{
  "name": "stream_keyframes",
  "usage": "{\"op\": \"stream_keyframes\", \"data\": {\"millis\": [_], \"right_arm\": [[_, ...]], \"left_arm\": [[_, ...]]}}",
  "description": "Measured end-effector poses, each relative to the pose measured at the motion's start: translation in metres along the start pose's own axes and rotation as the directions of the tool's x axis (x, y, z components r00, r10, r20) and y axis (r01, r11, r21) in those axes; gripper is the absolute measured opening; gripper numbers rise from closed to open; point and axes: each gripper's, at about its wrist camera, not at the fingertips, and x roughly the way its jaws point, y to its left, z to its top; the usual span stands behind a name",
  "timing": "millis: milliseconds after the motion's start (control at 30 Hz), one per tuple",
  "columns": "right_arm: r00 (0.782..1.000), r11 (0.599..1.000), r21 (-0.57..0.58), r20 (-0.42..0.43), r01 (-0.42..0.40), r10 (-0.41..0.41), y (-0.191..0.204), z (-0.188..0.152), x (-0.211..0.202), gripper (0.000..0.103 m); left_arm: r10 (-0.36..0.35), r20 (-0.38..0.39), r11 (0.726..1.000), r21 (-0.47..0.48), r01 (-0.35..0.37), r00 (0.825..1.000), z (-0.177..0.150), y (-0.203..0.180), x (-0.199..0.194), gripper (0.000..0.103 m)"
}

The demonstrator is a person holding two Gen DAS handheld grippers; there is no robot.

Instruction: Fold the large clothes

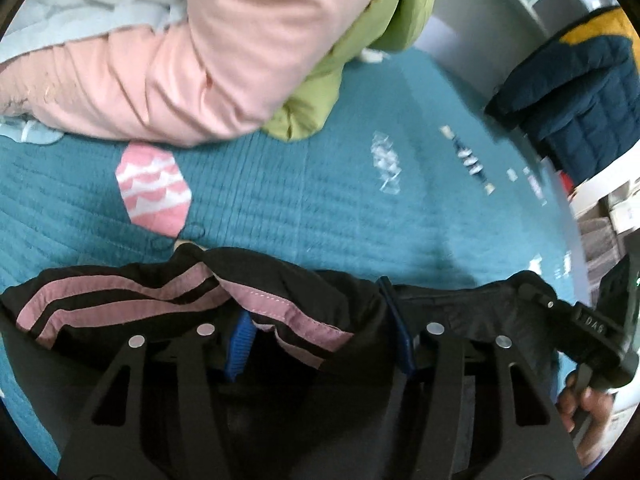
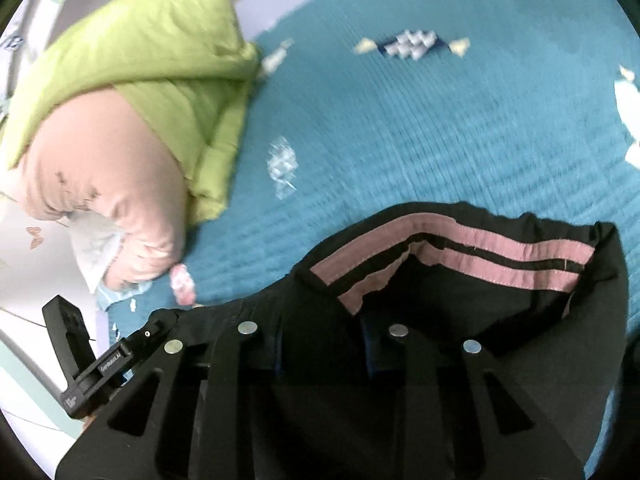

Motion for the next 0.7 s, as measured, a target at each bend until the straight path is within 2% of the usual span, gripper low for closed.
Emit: {"op": "stream_keyframes", "data": {"millis": [167, 300, 433, 533, 633, 700], "right_arm": [[0.997, 0.999, -0.021, 0.07, -0.035, 0.036, 0.022, 0.001, -0.034, 0.025], [0.989, 0.994, -0.074, 0.111, -0.085, 0.093, 0.03, -0.022, -0.073, 0.025], [0.972, 0.983, -0.106, 0.162, -0.151, 0.167, 0.034, -0.059, -0.118, 0.025], [0.964, 0.977, -0.148, 0.195, -0.156, 0.183, 0.04, -0.097, -0.153, 0.025], [0.956, 0.971, -0.174, 0.211, -0.166, 0.202, 0.042, -0.135, -0.187, 0.025], [0.955, 0.97, -0.193, 0.224, -0.15, 0.193, 0.043, -0.165, -0.208, 0.025]], "left_arm": [[-0.059, 0.068, 0.998, -0.014, 0.061, 0.996, 0.005, -0.012, -0.04, 0.057], [-0.126, 0.136, 0.992, 0.046, 0.121, 0.983, -0.021, -0.022, -0.089, 0.057], [-0.17, 0.193, 0.982, 0.111, 0.15, 0.967, -0.064, -0.034, -0.139, 0.057], [-0.178, 0.223, 0.975, 0.175, 0.14, 0.958, -0.104, -0.044, -0.175, 0.057], [-0.205, 0.249, 0.969, 0.19, 0.16, 0.946, -0.143, -0.049, -0.207, 0.057], [-0.2, 0.261, 0.964, 0.222, 0.143, 0.944, -0.171, -0.054, -0.224, 0.057]]}}
